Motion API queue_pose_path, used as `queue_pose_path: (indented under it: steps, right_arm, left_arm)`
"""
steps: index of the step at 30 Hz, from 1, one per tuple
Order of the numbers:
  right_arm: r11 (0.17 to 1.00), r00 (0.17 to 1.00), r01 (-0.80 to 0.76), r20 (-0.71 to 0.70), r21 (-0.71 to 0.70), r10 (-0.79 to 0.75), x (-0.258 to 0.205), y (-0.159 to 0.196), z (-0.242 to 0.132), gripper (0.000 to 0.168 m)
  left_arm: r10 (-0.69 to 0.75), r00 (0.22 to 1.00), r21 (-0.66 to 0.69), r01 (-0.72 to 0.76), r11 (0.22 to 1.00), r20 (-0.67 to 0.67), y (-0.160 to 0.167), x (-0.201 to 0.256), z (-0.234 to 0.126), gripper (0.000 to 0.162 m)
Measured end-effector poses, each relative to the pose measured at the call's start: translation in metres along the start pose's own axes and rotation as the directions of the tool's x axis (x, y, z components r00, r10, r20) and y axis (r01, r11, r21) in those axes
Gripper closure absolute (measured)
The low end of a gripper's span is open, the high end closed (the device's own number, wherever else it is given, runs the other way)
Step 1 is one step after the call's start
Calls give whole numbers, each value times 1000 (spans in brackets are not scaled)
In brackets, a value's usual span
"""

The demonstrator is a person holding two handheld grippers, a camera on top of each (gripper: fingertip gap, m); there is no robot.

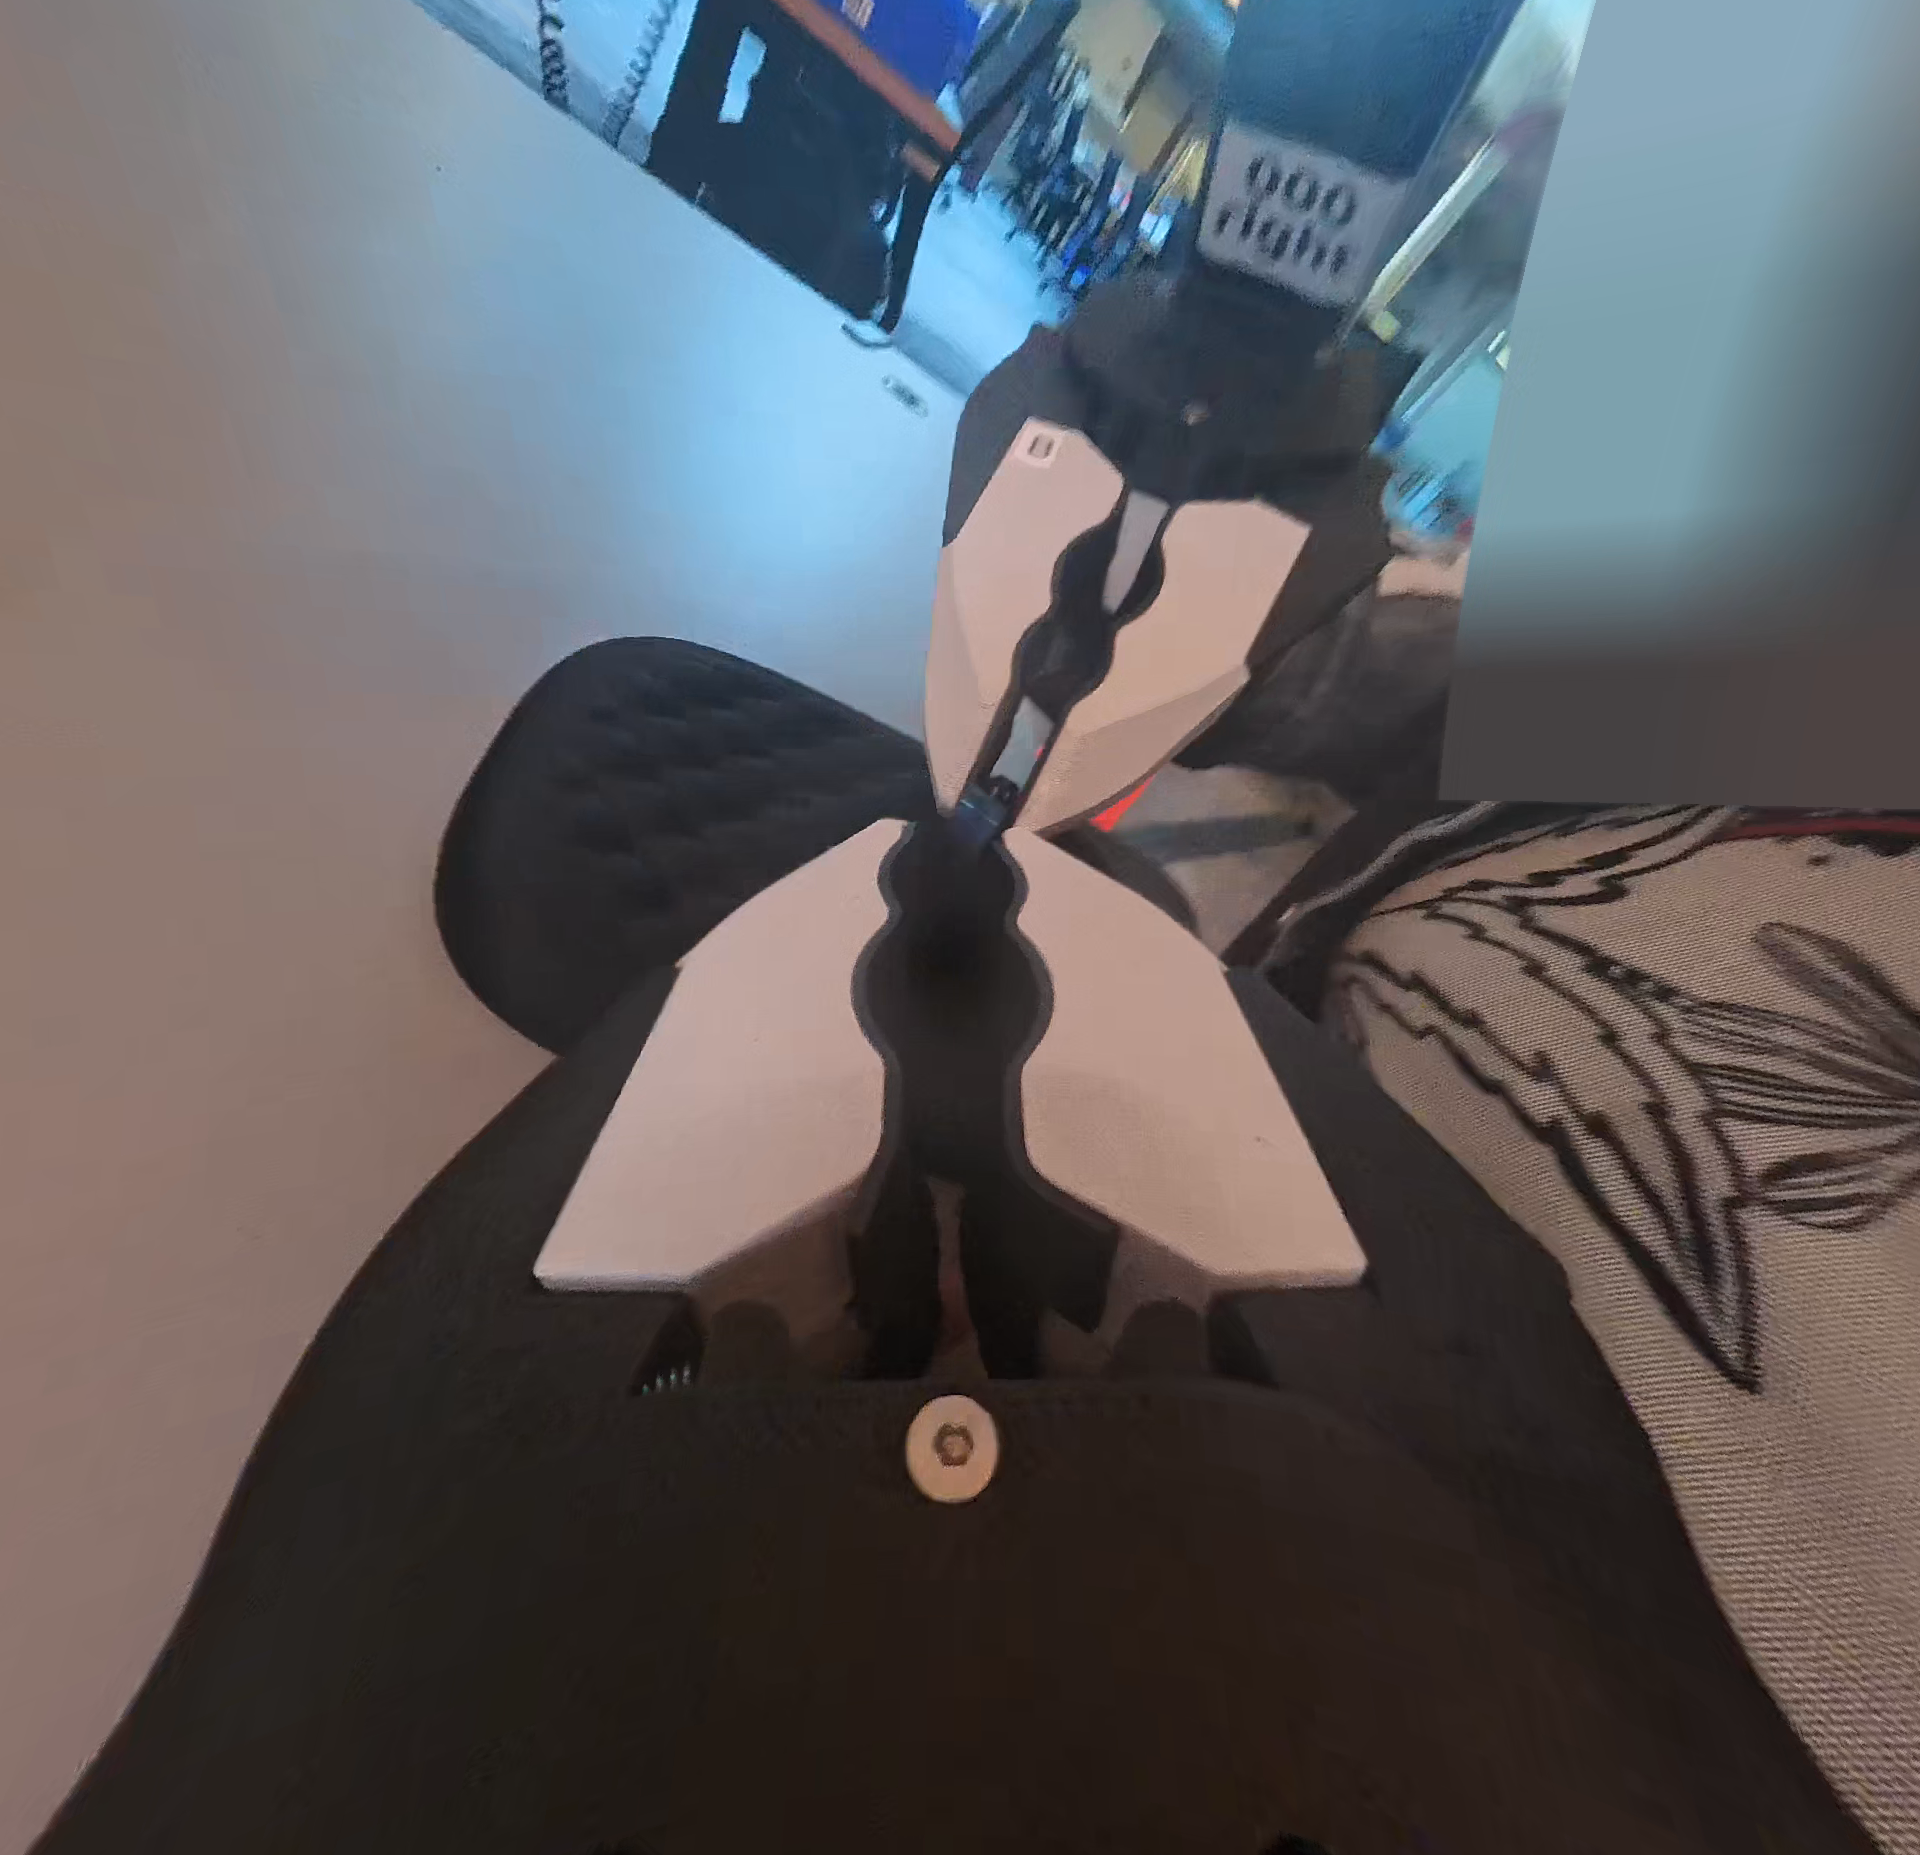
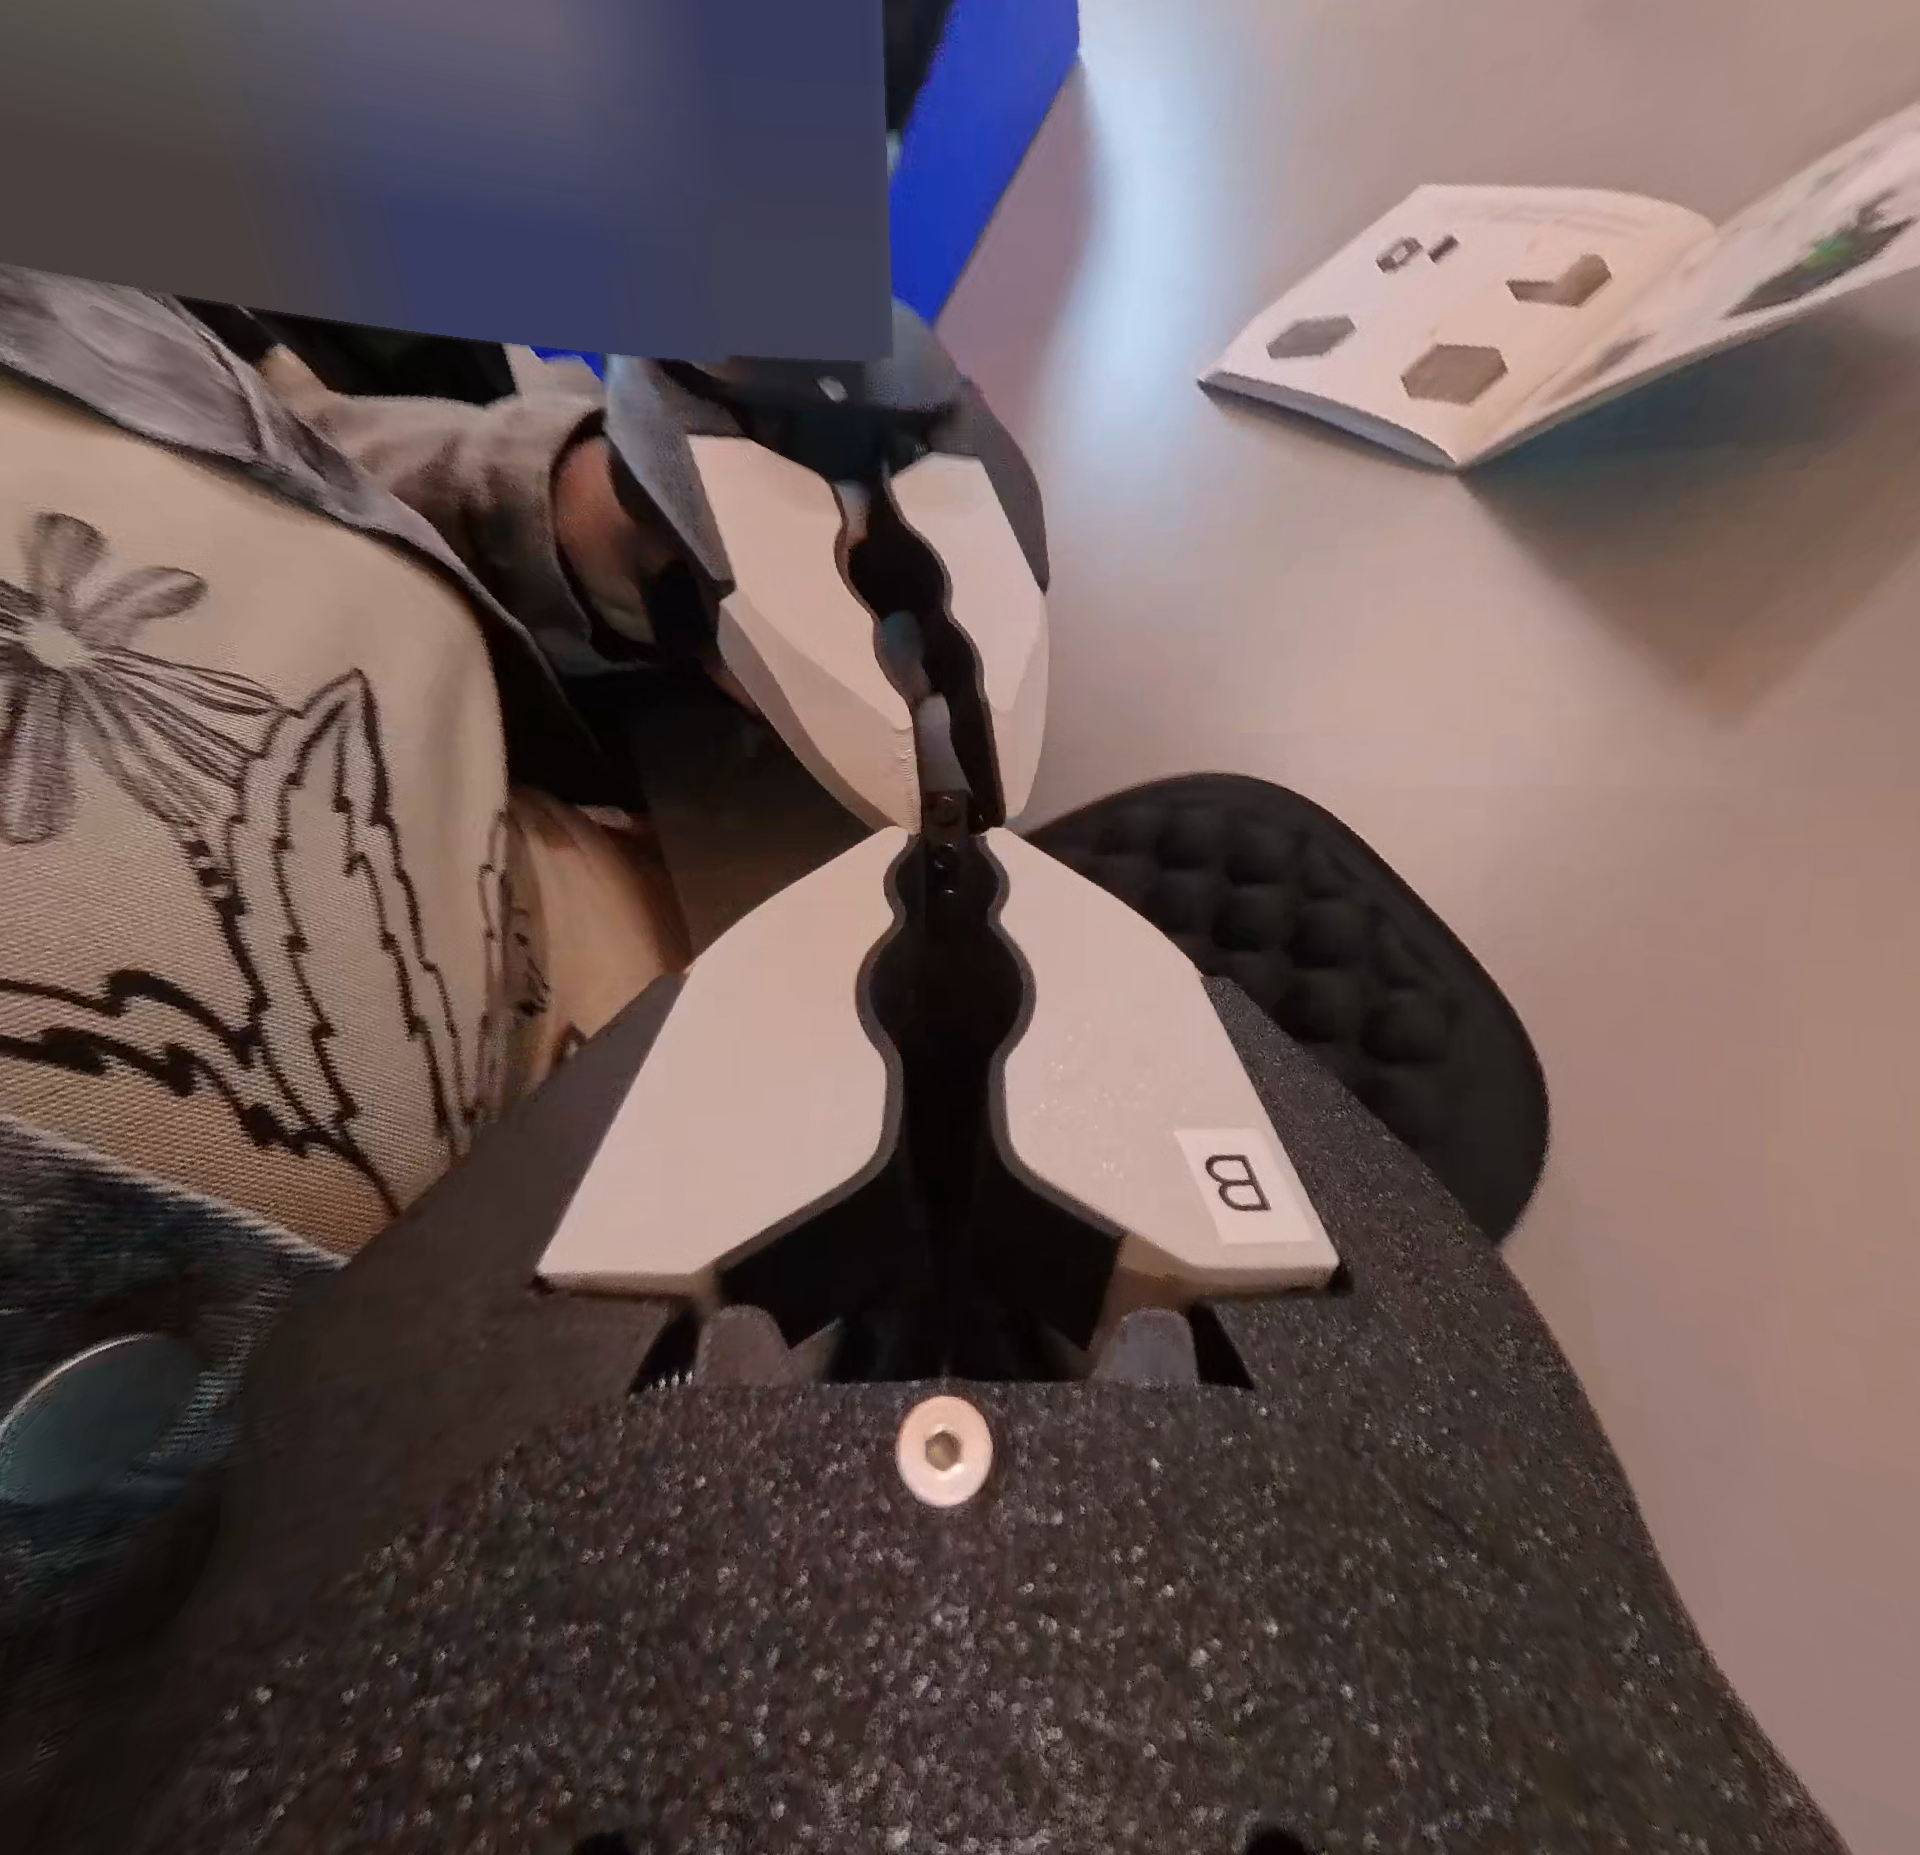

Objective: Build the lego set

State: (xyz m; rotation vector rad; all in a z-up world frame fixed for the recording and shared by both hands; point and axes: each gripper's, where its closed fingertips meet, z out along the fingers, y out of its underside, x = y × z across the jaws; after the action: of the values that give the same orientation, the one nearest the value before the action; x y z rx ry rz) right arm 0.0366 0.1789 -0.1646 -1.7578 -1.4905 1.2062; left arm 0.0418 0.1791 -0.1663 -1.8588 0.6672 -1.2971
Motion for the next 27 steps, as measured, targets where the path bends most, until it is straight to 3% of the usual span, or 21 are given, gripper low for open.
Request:
queue_pose_path:
  steps: [2, 9, 15, 19, 23, 27]
  right_arm:
    - [1000, 1000, 7, -24, -29, -8, 4, 5, -2, 160]
    - [998, 998, -29, -58, -59, 26, 18, 21, 1, 160]
    - [996, 997, -74, -32, -39, 73, 23, 23, 1, 160]
    - [993, 993, -113, 14, -46, 114, 19, 32, -2, 135]
    - [982, 982, -187, -3, 10, 187, 28, 30, -1, 156]
    - [974, 975, -223, 28, 33, 222, 29, 28, -1, 160]
  left_arm:
    - [57, 998, -45, -56, 997, 22, 2, -3, 5, 149]
    - [-7, 997, -146, 19, 989, 82, 13, -19, 14, 152]
    - [-81, 995, -143, 89, 986, 63, 12, -22, 14, 152]
    - [-137, 988, -123, 145, 982, 72, 11, -27, 12, 153]
    - [-152, 986, -116, 160, 980, 70, 10, -28, 11, 153]
    - [-157, 985, -112, 165, 980, 71, 10, -28, 10, 153]
